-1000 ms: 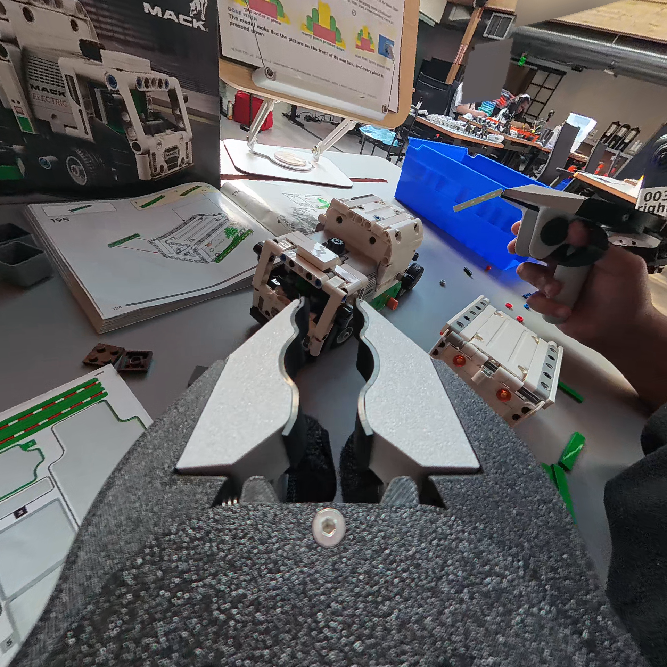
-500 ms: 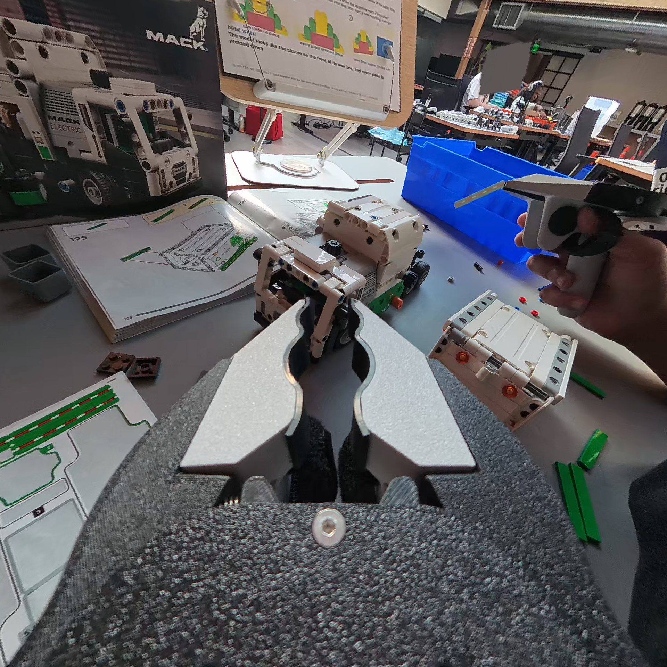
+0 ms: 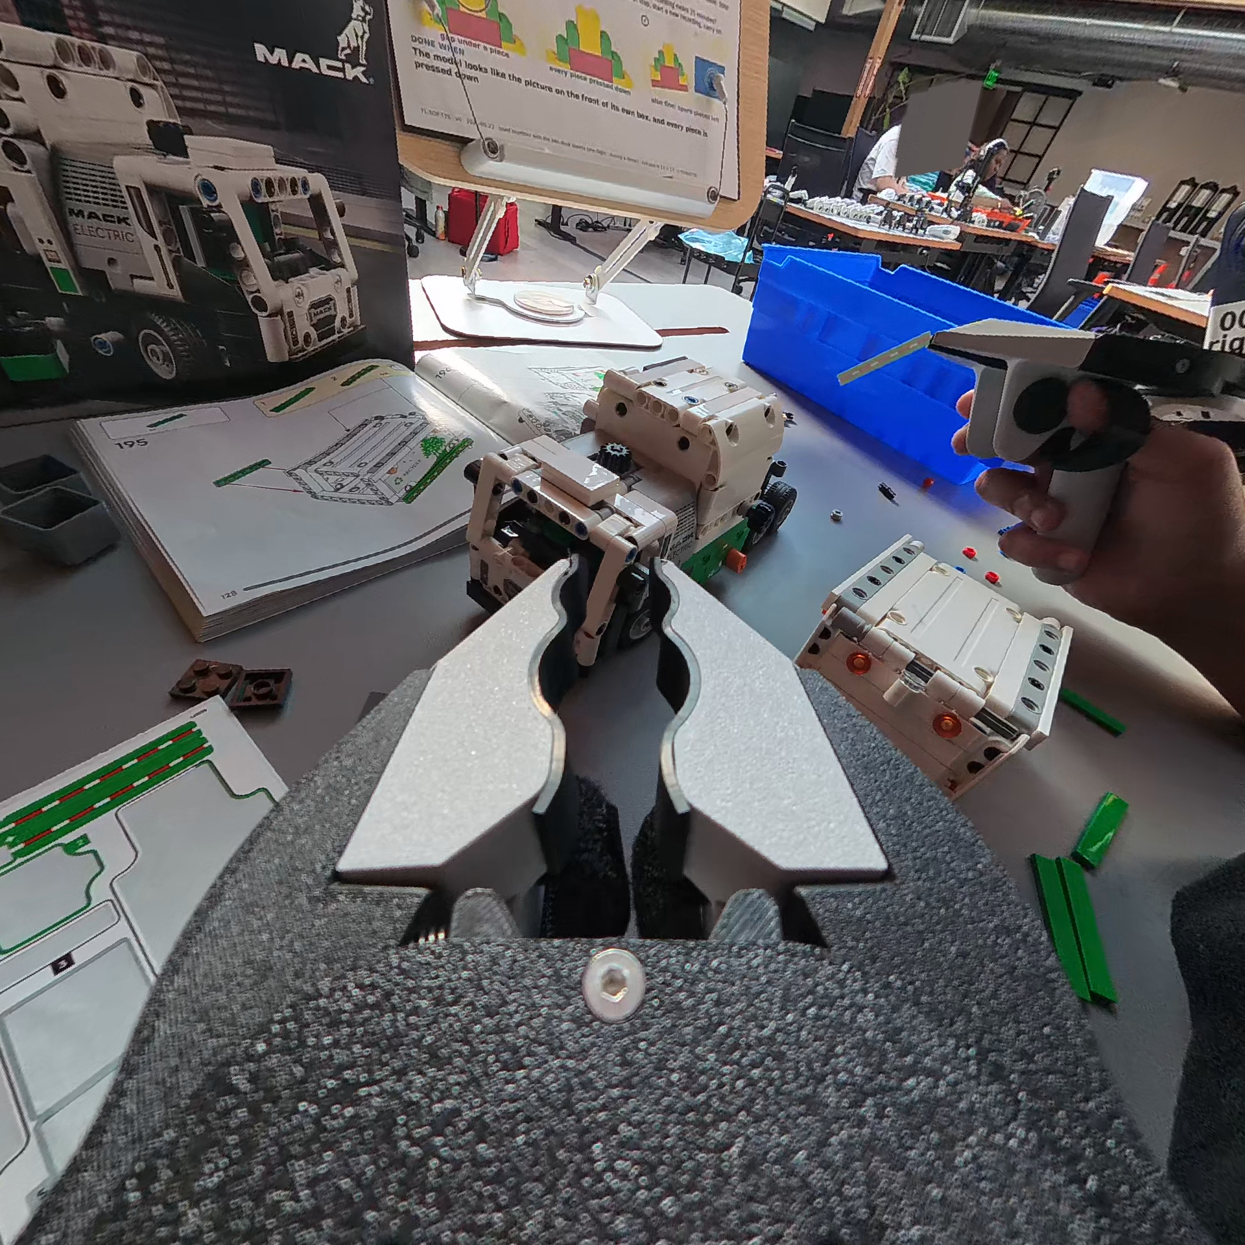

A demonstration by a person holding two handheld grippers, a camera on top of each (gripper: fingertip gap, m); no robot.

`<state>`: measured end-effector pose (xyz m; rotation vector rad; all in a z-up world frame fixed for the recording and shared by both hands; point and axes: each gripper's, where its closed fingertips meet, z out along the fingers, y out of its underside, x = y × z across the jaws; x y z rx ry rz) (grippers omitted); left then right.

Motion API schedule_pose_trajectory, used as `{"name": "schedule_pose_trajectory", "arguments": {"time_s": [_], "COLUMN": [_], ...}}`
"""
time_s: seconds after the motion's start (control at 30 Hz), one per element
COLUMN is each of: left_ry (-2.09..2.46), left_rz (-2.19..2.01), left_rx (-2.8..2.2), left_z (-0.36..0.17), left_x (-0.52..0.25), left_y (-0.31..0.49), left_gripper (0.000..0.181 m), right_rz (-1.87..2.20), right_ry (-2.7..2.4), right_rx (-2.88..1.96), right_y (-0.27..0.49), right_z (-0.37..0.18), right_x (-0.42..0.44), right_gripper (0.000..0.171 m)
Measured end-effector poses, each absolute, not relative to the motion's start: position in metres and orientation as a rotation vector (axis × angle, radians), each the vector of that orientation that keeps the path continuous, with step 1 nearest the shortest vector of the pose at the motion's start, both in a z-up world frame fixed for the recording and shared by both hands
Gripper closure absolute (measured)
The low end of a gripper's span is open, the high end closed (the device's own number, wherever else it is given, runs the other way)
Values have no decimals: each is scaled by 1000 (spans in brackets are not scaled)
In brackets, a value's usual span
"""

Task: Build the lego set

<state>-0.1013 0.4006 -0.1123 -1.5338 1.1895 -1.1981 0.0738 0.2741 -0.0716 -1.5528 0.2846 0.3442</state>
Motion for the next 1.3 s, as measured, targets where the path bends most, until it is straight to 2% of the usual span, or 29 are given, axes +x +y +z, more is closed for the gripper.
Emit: {"name": "schedule_pose_trajectory", "arguments": {"time_s": [0.43,0.63,0.77,0.9,1.1,1.3], "left_ry": [1178,1582,1801,1911,2070,1998], "left_rz": [-1297,-1352,-1020,-893,-1066,-1236], "left_rx": [-1448,-1519,-1488,-1417,-1476,-1571], "left_z": [-98,-133,-171,-183,-189,-180], "left_x": [-120,-164,-182,-180,-178,-176], "left_y": [387,291,263,253,232,237], "left_gripper": [165,155,159,160,162,163], "right_rz": [293,392,421,385,433,549], "right_ry": [177,200,196,203,221,262], "right_rx": [-1518,-1562,-1606,-1666,-1753,-1634], "right_y": [255,208,183,179,180,182], "right_z": [-45,-49,-69,-87,-104,-108], "right_x": [35,-37,-76,-91,-114,-118], "right_gripper": [171,171,171,171,171,171]}}
